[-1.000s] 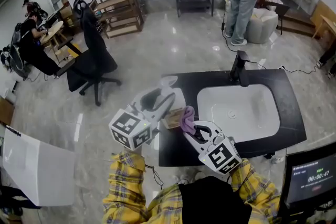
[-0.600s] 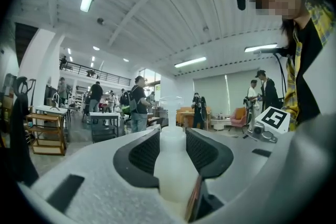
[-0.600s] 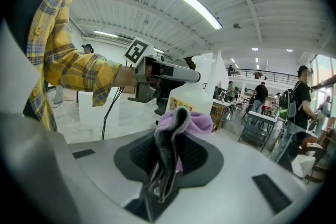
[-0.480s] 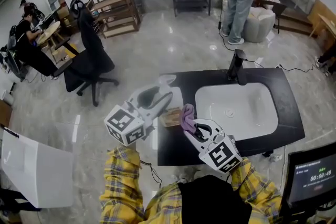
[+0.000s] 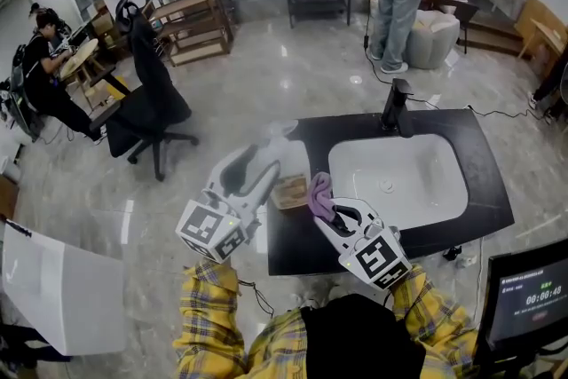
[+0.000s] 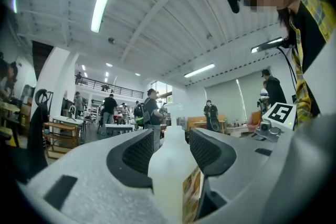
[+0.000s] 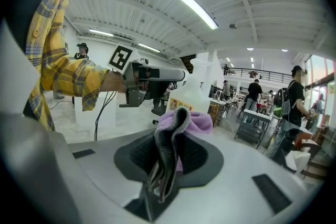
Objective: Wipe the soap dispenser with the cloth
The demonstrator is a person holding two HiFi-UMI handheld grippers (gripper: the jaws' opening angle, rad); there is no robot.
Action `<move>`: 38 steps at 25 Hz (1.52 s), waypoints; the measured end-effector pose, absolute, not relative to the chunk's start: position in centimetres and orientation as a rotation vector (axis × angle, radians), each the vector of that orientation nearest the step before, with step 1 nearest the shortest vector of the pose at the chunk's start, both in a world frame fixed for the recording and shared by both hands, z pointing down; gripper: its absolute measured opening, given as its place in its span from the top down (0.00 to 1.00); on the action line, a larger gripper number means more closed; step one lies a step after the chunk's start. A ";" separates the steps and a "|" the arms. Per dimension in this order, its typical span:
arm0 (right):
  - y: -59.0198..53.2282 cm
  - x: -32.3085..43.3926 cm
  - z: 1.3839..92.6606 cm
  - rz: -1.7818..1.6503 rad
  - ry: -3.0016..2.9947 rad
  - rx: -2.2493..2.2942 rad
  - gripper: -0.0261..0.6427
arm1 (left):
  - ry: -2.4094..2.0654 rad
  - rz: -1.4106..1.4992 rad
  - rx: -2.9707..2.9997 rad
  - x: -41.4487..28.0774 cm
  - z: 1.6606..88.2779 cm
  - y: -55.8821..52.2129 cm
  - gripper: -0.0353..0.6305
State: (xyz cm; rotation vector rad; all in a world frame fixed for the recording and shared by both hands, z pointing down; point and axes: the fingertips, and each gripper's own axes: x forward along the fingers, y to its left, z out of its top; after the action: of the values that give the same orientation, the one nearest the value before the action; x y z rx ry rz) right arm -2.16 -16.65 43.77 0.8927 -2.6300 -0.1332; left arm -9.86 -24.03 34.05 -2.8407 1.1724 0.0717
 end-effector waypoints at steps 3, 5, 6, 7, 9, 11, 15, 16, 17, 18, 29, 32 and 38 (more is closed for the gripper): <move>-15.4 -2.9 43.3 -0.122 -2.625 0.911 0.84 | 1.254 0.153 -2.825 -11.7 33.4 -22.2 0.67; -14.3 -3.4 43.3 -0.107 -2.625 0.925 0.84 | 1.293 0.182 -2.810 -12.5 33.4 -20.6 0.67; -13.8 -3.5 43.4 -0.098 -2.625 0.934 0.84 | 1.311 0.189 -2.804 -12.7 33.6 -19.8 0.67; -13.4 -3.5 43.5 -0.090 -2.624 0.947 0.84 | 1.327 0.196 -2.801 -12.8 33.9 -19.1 0.67; -12.7 -3.7 43.7 -0.077 -2.622 0.978 0.84 | 1.349 0.205 -2.801 -13.0 34.6 -17.6 0.67; -12.0 -3.8 43.8 -0.065 -2.618 1.014 0.84 | 1.358 0.207 -2.805 -13.0 35.3 -16.1 0.67; -10.9 -3.9 43.6 -0.020 -2.606 1.101 0.84 | 1.414 0.176 -2.813 -13.4 36.7 -13.7 0.68; -10.5 -3.7 43.6 -0.004 -2.604 1.120 0.84 | 1.428 0.162 -2.820 -13.4 37.1 -13.2 0.69; -10.1 -3.6 43.5 0.011 -2.603 1.137 0.84 | 1.441 0.150 -2.826 -13.4 37.4 -12.6 0.70; -9.6 -3.3 43.3 0.021 -2.602 1.152 0.84 | 1.454 0.145 -2.830 -13.4 37.5 -12.1 0.71; -7.0 -2.0 43.3 0.090 -2.643 1.201 0.84 | 1.575 0.081 -2.831 -12.4 39.7 -8.1 0.74; -6.4 -0.7 43.3 0.108 -2.654 1.208 0.84 | 1.600 0.042 -2.847 -10.8 41.0 -7.0 0.75; -4.8 -0.5 45.0 0.143 -2.658 1.188 0.84 | 1.659 0.044 -2.847 -10.6 42.9 -5.5 0.76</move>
State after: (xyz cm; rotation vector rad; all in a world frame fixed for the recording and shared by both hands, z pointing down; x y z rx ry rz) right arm -0.53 -4.76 44.96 1.1881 -2.6578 0.1429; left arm -10.65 -5.47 42.87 -2.8470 1.6590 0.0445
